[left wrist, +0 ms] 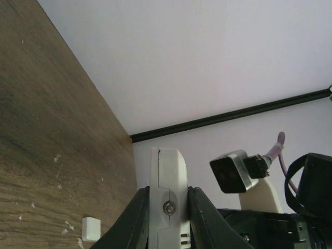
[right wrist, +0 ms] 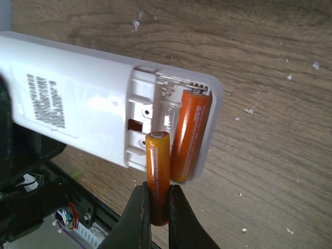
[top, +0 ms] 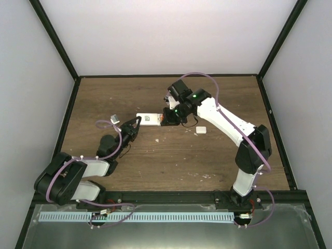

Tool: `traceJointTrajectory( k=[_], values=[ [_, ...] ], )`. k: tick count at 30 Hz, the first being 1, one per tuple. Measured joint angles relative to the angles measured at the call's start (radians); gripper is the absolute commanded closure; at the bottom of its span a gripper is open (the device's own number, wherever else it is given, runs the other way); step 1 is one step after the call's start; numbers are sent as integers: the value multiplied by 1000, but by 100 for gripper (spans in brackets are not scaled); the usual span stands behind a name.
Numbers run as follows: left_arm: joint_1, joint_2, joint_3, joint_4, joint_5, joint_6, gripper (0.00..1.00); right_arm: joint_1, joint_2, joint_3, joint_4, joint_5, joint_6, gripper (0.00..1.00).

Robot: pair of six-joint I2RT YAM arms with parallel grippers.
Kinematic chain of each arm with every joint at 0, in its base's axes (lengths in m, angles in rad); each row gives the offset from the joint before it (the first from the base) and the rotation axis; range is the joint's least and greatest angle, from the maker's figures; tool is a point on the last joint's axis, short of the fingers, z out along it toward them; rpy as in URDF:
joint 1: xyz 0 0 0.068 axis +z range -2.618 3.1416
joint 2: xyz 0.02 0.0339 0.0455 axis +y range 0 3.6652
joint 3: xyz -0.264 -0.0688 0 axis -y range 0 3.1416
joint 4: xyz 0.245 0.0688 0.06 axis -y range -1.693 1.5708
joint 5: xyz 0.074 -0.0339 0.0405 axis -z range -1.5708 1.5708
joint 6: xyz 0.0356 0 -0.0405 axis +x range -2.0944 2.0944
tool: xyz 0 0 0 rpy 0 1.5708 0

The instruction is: Load the batteries into the remote control

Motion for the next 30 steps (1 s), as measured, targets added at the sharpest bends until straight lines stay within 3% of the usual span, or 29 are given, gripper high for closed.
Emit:
traceJointTrajectory(
  k=[30],
  values=[
    [-10, 13, 0, -2, -12, -18, 100, -13, 129, 166, -125, 23, -32, 99]
  ],
)
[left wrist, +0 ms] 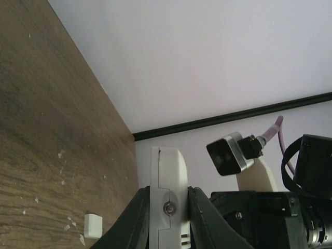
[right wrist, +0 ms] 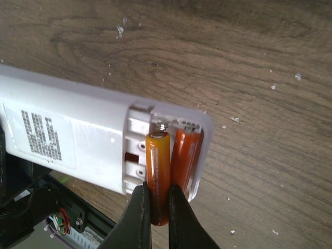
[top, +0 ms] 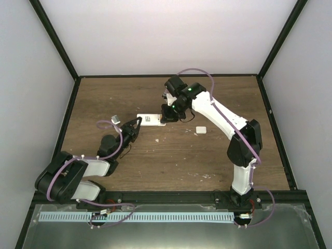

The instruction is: Load the batteries into the remote control

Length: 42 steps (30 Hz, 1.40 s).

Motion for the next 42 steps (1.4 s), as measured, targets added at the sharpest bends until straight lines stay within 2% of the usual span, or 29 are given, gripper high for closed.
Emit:
traceJointTrajectory(
  k=[42],
  values=[
    [-11, 61, 7, 34, 11, -9, 100, -11, 19, 41, -91, -20, -34, 99]
  ],
)
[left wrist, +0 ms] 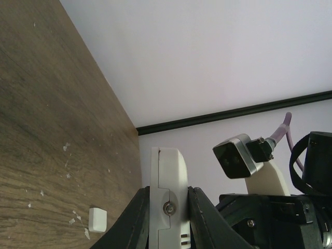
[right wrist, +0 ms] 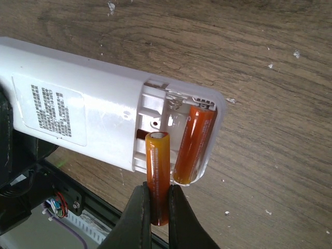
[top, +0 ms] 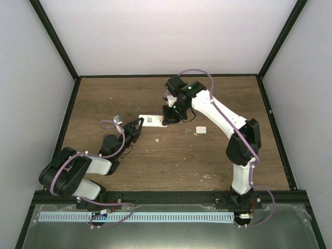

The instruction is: Load the batteries into the remote control

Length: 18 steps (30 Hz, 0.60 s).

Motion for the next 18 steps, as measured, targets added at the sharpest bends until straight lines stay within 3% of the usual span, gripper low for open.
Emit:
traceJointTrajectory(
  k=[18],
  values=[
    [-2, 6, 6, -37, -2, 1, 100, 0, 64, 17, -16, 25, -22, 98]
  ],
)
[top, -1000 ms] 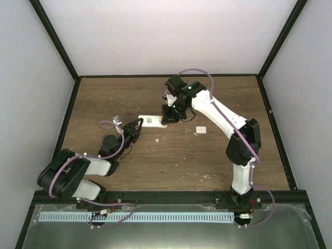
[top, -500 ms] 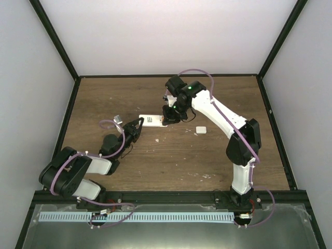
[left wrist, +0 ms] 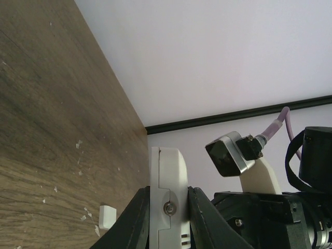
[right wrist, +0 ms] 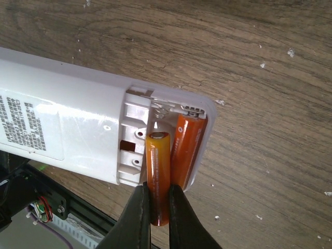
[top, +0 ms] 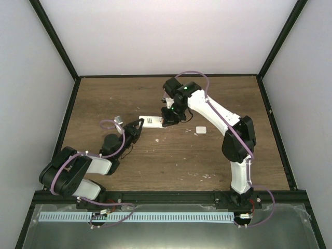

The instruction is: Load the batteries into the remote control

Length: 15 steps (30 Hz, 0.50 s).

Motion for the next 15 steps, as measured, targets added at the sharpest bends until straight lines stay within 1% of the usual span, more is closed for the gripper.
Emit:
traceJointTrajectory(
  k=[6, 11, 15],
  values=[
    [0, 3, 0, 5, -3, -1, 100, 0, 17, 33, -23, 6, -3, 96],
    [-3, 12, 0, 4, -5, -1, 100, 0, 43, 62, -42, 12, -6, 92],
    [-7, 15, 0, 5, -5, -1, 100, 0, 56, 84, -52, 15, -10, 90]
  ],
)
